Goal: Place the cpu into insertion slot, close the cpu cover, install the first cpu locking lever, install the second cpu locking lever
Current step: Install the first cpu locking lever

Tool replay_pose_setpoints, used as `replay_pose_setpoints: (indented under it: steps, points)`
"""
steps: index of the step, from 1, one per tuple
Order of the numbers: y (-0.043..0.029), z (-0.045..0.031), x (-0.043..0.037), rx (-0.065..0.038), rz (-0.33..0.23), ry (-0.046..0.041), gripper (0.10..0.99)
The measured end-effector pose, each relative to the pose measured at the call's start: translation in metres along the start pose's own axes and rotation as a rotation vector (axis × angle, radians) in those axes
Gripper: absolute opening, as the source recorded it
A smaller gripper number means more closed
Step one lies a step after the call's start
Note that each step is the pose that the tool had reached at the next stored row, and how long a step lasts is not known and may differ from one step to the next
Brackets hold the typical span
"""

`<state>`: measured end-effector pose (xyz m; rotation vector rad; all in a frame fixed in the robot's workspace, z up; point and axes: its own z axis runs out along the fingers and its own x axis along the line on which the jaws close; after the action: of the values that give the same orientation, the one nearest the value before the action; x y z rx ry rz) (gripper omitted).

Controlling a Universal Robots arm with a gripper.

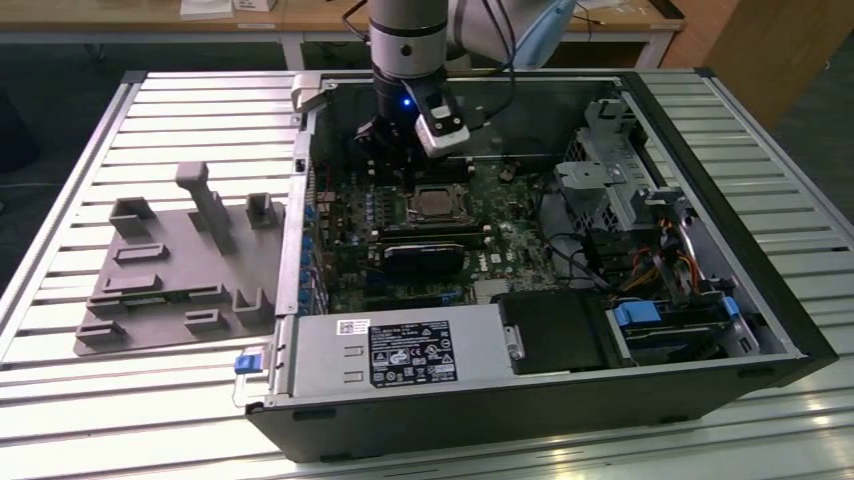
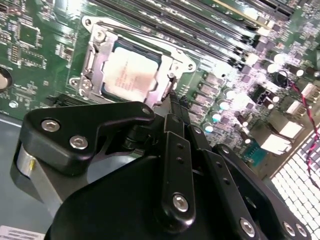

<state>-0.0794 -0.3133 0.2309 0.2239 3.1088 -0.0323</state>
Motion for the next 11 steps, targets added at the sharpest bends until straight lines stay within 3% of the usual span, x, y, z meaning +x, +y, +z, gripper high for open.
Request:
replay_pose_setpoints:
  steps: [11]
  points:
    - [-0.0029,-0.0005,0.0203,0.0,0.0,-0.0002,0.102]
